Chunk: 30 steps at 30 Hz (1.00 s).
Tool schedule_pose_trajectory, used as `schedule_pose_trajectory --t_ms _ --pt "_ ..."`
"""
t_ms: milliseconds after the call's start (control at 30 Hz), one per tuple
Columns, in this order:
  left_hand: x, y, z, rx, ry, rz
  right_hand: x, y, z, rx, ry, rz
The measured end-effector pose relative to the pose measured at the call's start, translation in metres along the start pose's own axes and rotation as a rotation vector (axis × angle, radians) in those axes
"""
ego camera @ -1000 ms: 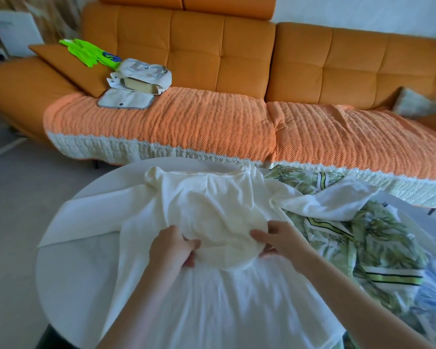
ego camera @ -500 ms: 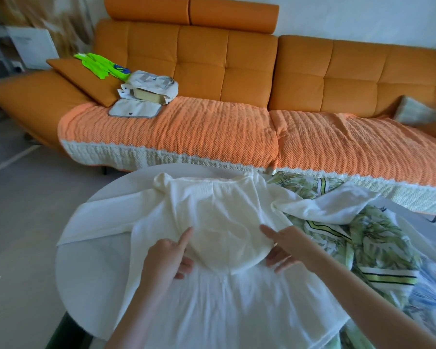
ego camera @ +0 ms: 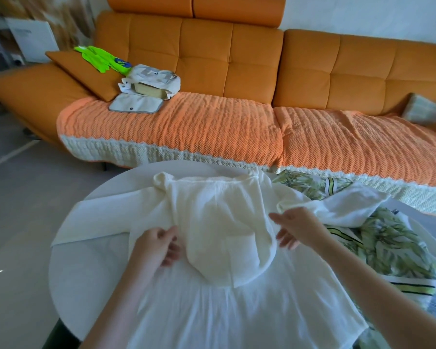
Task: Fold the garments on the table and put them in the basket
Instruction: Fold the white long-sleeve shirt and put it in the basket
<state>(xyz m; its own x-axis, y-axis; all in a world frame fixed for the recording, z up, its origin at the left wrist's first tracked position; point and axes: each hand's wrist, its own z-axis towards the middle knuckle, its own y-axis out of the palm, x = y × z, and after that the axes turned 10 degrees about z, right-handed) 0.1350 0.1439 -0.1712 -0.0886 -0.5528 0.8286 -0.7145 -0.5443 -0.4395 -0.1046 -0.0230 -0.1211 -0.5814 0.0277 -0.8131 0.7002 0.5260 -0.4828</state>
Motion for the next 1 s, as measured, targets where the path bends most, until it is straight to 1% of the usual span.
schedule_pose_trajectory --t_ms 67,133,200,333,400,467,533,567,633,733,767,800,833,867,900,933,967,1000 --pt "0.010 -0.004 0.027 0.160 0.060 -0.020 -0.011 -0.001 0.025 0.106 -0.107 0.019" --pt "0.017 -0.007 0.054 0.241 0.092 0.064 -0.017 0.003 0.056 0.176 -0.129 0.058" --pt "0.024 -0.007 0.077 0.277 0.107 0.133 -0.022 0.010 0.086 0.222 -0.108 0.040" --pt "0.042 0.002 0.111 0.304 0.157 0.163 -0.028 0.024 0.132 0.264 -0.025 -0.054" --pt "0.050 0.005 0.124 0.327 0.180 0.155 -0.027 0.031 0.148 0.279 -0.029 -0.011" --pt "0.053 0.007 0.134 0.371 0.246 0.139 -0.028 0.036 0.157 0.337 -0.076 0.099" --pt "0.051 0.006 0.142 0.443 0.318 0.109 -0.029 0.036 0.163 0.446 -0.189 0.204" --pt "0.050 0.006 0.146 0.475 0.347 0.125 -0.028 0.036 0.165 0.491 -0.246 0.203" --pt "0.045 0.009 0.152 0.515 0.370 0.253 -0.025 0.036 0.169 0.506 -0.285 0.106" --pt "0.041 0.020 0.153 0.535 0.355 0.510 -0.017 0.044 0.174 0.423 -0.218 -0.090" --pt "0.042 0.022 0.147 0.570 0.394 0.564 -0.017 0.046 0.172 0.426 -0.240 -0.150" --pt "0.043 0.024 0.139 0.610 0.479 0.603 -0.020 0.048 0.166 0.439 -0.293 -0.228" --pt "0.043 0.026 0.127 0.610 0.592 0.625 -0.023 0.050 0.156 0.431 -0.365 -0.319" --pt "0.042 0.028 0.114 0.550 0.710 0.630 -0.026 0.052 0.142 0.388 -0.441 -0.392" --pt "0.038 0.033 0.098 0.426 0.781 0.624 -0.026 0.056 0.125 0.310 -0.501 -0.429" --pt "0.031 0.038 0.083 0.273 0.784 0.633 -0.023 0.060 0.105 0.206 -0.532 -0.441" --pt "0.021 0.041 0.069 0.138 0.752 0.690 -0.015 0.066 0.085 0.088 -0.536 -0.465" --pt "0.009 0.044 0.059 0.062 0.729 0.801 -0.004 0.070 0.065 -0.019 -0.529 -0.531"
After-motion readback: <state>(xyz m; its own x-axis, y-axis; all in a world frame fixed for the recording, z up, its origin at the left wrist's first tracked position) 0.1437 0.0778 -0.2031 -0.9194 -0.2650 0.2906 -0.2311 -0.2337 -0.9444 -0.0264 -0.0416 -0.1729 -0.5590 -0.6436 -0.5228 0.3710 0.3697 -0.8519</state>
